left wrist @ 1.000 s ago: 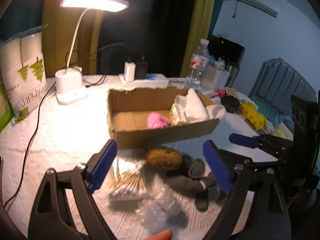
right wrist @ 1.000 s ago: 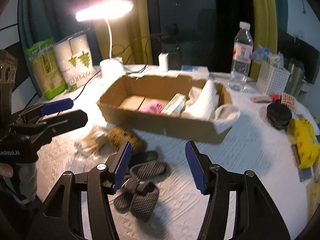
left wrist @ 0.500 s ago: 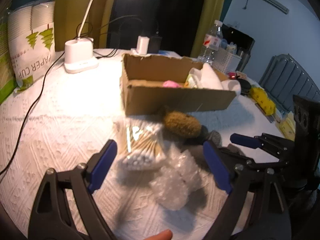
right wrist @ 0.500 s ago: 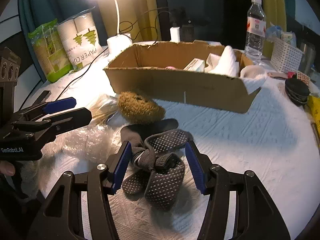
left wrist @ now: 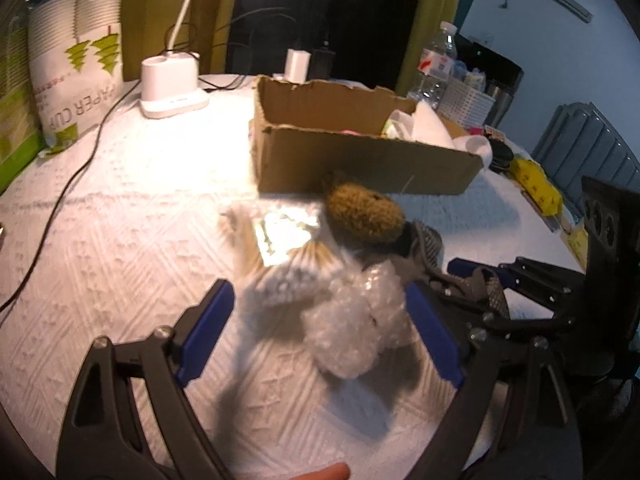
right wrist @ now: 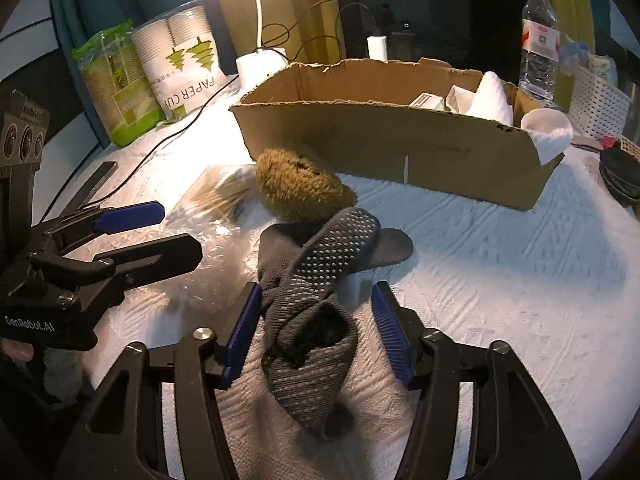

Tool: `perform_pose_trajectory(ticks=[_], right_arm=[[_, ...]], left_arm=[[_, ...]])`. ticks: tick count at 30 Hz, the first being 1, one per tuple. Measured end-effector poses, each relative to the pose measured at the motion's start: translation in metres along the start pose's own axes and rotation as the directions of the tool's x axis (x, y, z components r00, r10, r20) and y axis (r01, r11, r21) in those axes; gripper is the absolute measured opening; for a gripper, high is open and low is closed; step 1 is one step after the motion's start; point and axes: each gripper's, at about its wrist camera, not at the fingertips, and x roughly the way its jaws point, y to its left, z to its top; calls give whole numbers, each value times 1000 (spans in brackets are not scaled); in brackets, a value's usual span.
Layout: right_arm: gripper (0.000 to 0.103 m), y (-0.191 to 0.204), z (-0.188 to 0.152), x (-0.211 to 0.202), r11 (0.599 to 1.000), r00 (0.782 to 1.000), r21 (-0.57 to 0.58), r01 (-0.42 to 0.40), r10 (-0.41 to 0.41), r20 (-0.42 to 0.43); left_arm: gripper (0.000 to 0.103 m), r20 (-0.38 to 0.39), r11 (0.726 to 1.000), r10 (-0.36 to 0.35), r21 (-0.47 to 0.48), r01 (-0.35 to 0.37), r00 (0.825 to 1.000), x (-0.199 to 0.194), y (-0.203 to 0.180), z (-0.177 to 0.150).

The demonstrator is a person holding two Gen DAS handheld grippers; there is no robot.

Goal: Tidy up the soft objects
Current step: 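Grasp the grey dotted slippers with the right tool, then grasp the bubble wrap with the left tool and lift it while the right tool holds the slippers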

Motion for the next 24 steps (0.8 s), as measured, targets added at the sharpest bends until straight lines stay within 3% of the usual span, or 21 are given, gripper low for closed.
perform_pose_trajectory(ticks=[5,10,15,20,24], right_arm=[[34,-5,-4,-9,1000,1000,5,-15,15,13],[31,-15,-7,-22,1000,999,15,20,-21,34],[31,-29,-11,-38,998,997,35,53,-55,56],[31,-37,-11,-48,996,994,50,72,-75,78],[31,-38,-9,-56,996,992,41,77,-81,98]], left_arm=[[89,-8,1000,2,27,-2,1000,-2,-8,-6],[88,-69,997,-35,67,40,997,13,-20,-14],[64,-83,994,-33,98,41,996,24,-28,-14],[56,-80,991,-57,118,66,995,26,-35,-9],[54,-65,987,-84,129,92,994,17,-41,-4]])
